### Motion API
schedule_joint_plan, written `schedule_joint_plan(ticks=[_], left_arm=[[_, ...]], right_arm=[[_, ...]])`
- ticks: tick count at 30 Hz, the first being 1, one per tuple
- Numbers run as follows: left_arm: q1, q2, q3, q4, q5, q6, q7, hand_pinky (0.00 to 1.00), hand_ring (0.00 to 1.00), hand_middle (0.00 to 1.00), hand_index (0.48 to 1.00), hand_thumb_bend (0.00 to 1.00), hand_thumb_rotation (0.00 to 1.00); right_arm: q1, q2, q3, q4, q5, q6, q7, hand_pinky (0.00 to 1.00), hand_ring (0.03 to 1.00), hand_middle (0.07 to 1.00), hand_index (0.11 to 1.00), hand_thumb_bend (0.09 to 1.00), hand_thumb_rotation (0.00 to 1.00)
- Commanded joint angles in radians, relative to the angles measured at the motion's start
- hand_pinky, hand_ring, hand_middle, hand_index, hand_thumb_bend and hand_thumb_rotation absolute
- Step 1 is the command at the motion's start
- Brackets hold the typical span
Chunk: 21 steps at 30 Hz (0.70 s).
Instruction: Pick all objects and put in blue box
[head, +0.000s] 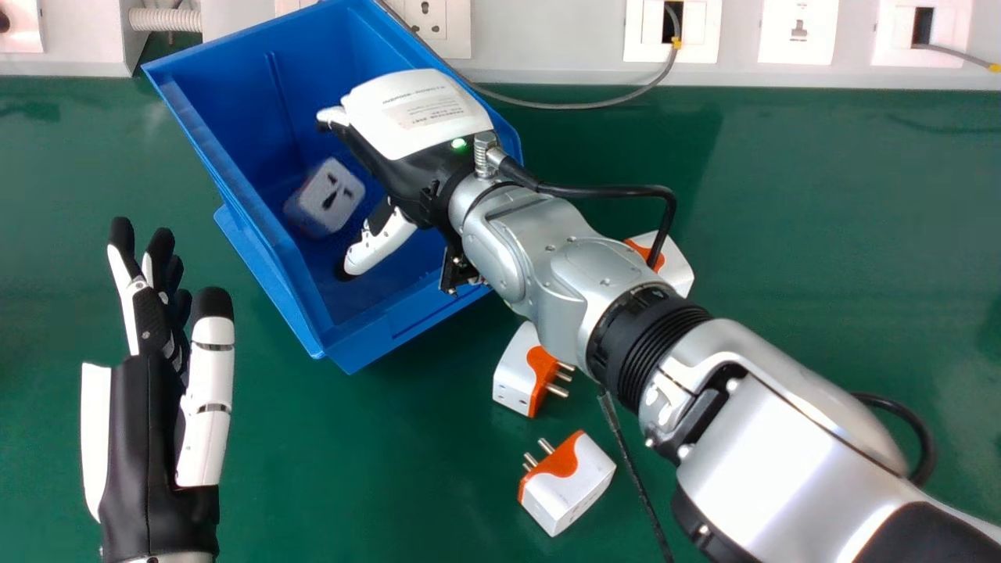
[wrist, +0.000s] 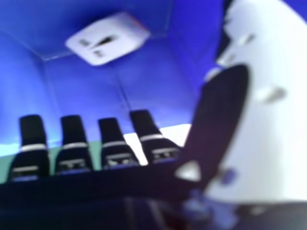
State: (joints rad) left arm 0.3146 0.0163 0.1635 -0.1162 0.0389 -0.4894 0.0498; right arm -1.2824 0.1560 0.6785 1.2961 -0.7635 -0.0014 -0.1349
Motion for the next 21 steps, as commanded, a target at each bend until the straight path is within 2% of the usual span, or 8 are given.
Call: schedule_joint_plan(ticks=[1, 2, 4, 10, 11, 15, 17, 21], left_arm=[[-0.006, -0.001, -0.002, -0.02, 0.01, -0.01, 0.01, 1.0, 1.0, 1.0, 1.0, 0.3, 0.9], [-0.007, -0.001, -0.003, -0.021, 0.01, -0.008, 0.011, 1.0, 1.0, 1.0, 1.0, 0.3, 0.9], [-0.011, 0.001, -0.002, -0.02, 0.022, -0.01, 0.017, 1.0, 1.0, 1.0, 1.0, 0.29, 0.92], [-0.024, 0.006, -0.002, -0.011, 0.011, -0.021, 0.017, 1.0, 1.0, 1.0, 1.0, 0.29, 0.93], [-0.025, 0.007, 0.0, -0.01, 0.019, -0.02, 0.022, 1.0, 1.0, 1.0, 1.0, 0.29, 0.93], [-0.031, 0.006, -0.002, -0.007, -0.003, -0.01, 0.012, 1.0, 1.0, 1.0, 1.0, 0.25, 0.91], [-0.035, 0.012, -0.002, -0.001, -0.003, -0.012, 0.007, 1.0, 1.0, 1.0, 1.0, 0.28, 0.9], [-0.041, 0.019, 0.003, 0.016, 0.006, -0.02, 0.01, 1.0, 1.0, 1.0, 1.0, 0.3, 0.92]], right_arm=[[-0.012, -0.003, 0.0, -0.023, -0.009, 0.011, -0.02, 0.78, 0.863, 0.912, 0.867, 0.579, 0.43], [-0.011, -0.003, 0.0, -0.023, -0.009, 0.014, -0.019, 0.79, 0.867, 0.916, 0.875, 0.567, 0.44], [-0.006, -0.008, -0.005, -0.026, -0.002, 0.011, -0.018, 0.78, 0.866, 0.912, 0.872, 0.539, 0.42], [0.032, -0.055, -0.025, -0.073, 0.017, -0.04, -0.036, 0.79, 0.88, 0.915, 0.864, 0.378, 0.32], [0.043, -0.066, -0.025, -0.089, 0.014, -0.05, -0.046, 0.78, 0.881, 0.915, 0.864, 0.359, 0.31], [0.111, -0.112, -0.037, -0.195, 0.013, -0.067, -0.089, 0.77, 0.873, 0.904, 0.857, 0.362, 0.24], [0.163, -0.146, -0.043, -0.286, 0.008, -0.069, -0.116, 0.74, 0.849, 0.884, 0.842, 0.38, 0.21], [0.342, -0.258, -0.07, -0.623, -0.019, -0.054, -0.125, 0.75, 0.864, 0.894, 0.857, 0.403, 0.29]])
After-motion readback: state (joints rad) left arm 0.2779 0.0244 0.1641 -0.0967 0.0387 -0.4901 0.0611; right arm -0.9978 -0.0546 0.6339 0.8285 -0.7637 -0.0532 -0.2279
